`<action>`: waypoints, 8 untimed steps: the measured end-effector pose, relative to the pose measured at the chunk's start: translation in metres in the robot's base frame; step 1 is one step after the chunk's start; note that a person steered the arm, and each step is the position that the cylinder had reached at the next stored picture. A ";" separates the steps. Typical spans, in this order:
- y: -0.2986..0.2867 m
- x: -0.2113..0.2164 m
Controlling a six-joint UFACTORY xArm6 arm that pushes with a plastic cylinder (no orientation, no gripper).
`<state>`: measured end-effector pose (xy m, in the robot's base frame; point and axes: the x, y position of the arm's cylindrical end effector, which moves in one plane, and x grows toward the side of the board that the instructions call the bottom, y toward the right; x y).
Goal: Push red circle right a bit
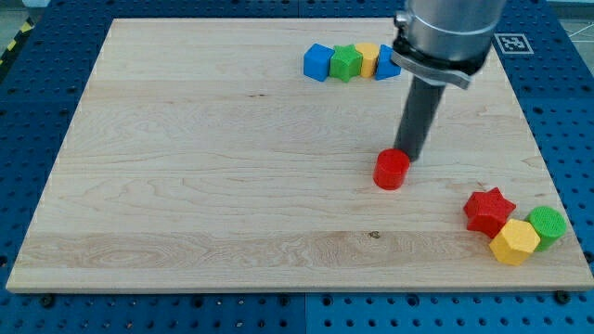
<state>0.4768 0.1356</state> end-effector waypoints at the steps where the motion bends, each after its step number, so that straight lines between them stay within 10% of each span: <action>1: 0.011 0.018; 4: -0.055 -0.088; 8: -0.056 0.074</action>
<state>0.5506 0.0796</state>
